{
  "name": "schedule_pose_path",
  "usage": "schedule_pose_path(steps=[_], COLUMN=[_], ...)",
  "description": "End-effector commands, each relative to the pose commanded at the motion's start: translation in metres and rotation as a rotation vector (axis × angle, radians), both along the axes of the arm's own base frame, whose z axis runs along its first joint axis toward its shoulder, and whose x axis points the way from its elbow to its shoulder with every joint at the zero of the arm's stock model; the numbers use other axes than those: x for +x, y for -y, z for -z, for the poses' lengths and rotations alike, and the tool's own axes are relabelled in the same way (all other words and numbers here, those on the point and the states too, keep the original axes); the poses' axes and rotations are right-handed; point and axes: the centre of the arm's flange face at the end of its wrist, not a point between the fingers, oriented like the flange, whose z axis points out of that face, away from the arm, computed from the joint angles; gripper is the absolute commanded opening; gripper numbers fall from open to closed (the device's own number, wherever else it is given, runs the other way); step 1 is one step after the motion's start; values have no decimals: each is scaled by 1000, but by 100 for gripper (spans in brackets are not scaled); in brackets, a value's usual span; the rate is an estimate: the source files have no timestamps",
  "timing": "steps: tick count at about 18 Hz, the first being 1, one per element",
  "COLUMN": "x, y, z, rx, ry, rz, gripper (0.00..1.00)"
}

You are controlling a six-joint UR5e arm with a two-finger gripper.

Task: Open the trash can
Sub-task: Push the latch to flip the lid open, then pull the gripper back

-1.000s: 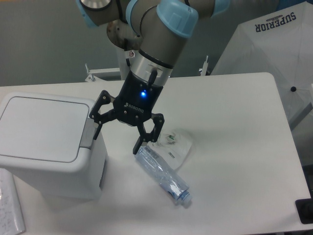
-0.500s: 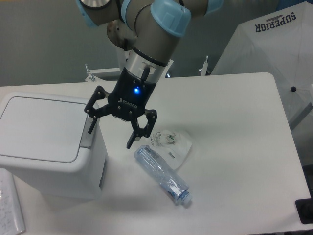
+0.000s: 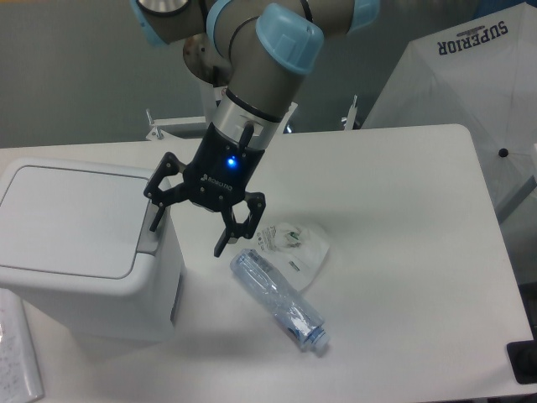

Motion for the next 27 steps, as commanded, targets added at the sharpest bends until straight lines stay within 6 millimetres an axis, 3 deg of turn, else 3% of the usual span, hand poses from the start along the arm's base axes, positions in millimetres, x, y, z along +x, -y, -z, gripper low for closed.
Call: schedule_pose_path(steps=[11, 17, 23, 27], x=[2, -1, -40, -82], y=[-5, -5, 6, 6], z=[7, -8, -36, -30], rx=[-11, 8, 38, 5], ry=[10, -7, -64, -95], rz=[8, 1, -52, -106], gripper=[100, 100, 100, 100])
